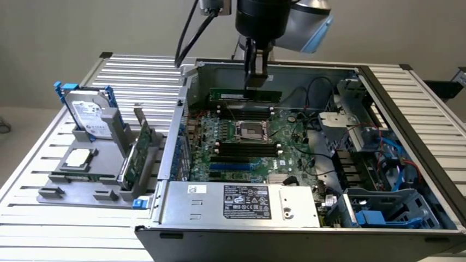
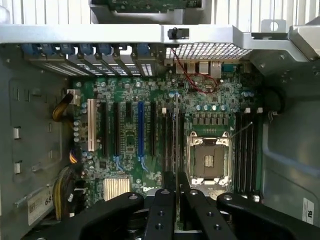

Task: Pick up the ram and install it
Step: 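Pick up the ram and move it above insertion slot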

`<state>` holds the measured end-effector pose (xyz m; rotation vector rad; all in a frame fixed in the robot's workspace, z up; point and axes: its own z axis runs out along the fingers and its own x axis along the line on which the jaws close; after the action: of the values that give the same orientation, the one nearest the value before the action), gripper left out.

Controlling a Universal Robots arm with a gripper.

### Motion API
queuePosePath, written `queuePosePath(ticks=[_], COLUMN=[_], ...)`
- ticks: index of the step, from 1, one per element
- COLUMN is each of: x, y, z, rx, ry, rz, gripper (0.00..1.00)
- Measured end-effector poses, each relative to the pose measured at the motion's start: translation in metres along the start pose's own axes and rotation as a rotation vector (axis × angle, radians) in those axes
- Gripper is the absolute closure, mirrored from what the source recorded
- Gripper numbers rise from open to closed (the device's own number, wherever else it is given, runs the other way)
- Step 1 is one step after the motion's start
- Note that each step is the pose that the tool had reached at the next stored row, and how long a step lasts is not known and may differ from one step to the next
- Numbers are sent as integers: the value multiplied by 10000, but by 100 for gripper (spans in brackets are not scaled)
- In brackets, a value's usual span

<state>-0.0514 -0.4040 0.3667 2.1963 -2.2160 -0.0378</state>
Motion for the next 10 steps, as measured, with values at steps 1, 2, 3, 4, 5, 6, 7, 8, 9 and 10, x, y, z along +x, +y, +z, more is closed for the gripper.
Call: queuePosePath(ticks=[1, 2, 3, 4, 5, 6, 7, 8, 9, 10], x=[-34, -65, -97, -130, -157, -167, -167, -167, -166, -162], y=[-23, -44, -67, -93, -118, -139, -151, -155, -155, -156], z=[17, 33, 47, 59, 71, 83, 96, 108, 118, 125], rx=[0, 0, 0, 0, 0, 2, 14, 36, 68, 116], ry=[-1, -1, 1, 0, 1, 3, -1, 0, 1, 2], rz=[0, 0, 0, 0, 0, 0, 0, 0, 2, 1], gripper=[86, 86, 86, 86, 86, 86, 86, 86, 86, 86])
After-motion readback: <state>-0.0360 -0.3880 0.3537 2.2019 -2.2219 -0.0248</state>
